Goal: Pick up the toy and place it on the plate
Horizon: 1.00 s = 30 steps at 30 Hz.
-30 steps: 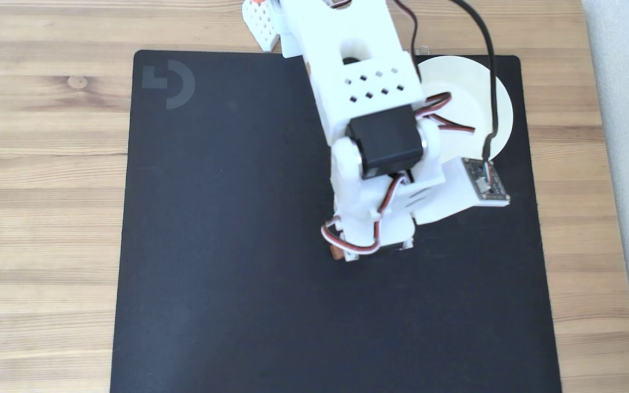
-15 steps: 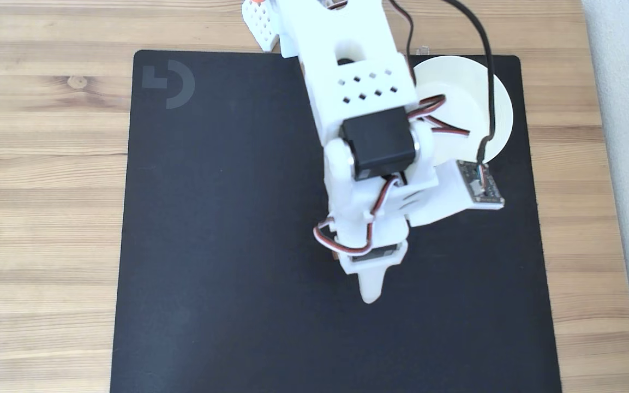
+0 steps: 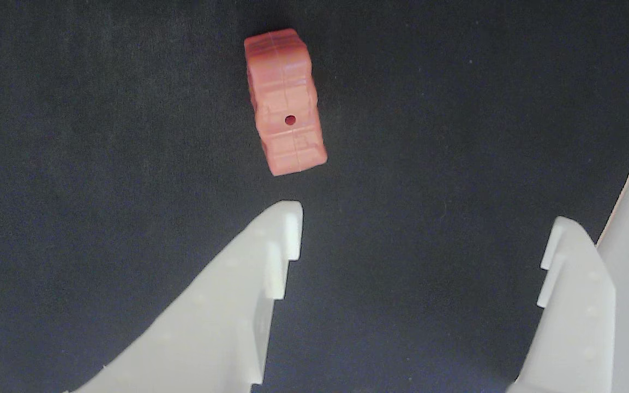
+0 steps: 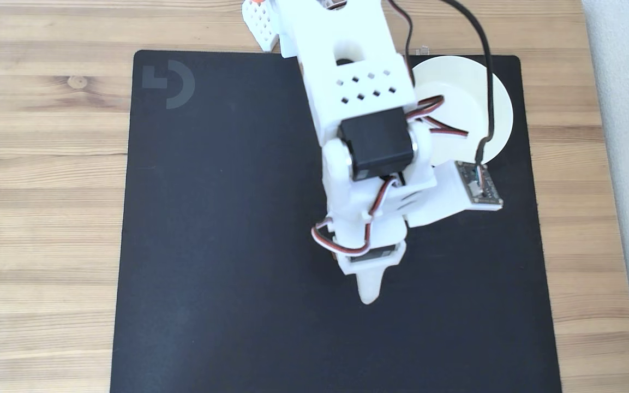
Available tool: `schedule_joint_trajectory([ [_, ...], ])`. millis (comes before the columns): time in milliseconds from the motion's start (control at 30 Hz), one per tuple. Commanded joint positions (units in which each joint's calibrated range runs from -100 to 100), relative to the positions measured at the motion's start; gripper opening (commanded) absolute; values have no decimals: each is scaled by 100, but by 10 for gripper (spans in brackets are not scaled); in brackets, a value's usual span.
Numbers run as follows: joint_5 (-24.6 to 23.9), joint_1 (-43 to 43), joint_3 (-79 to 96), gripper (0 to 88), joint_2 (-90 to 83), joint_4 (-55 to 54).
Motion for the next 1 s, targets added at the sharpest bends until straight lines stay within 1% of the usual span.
schedule_joint_trajectory([
  [0, 130, 19, -180, 309, -10, 112],
  [100, 308, 19, -180, 312, -10, 197],
  [267, 318, 27, -171, 309, -10, 299],
  [400, 616, 11, -171, 309, -10, 485],
  [967, 590, 78, -225, 309, 440, 485],
])
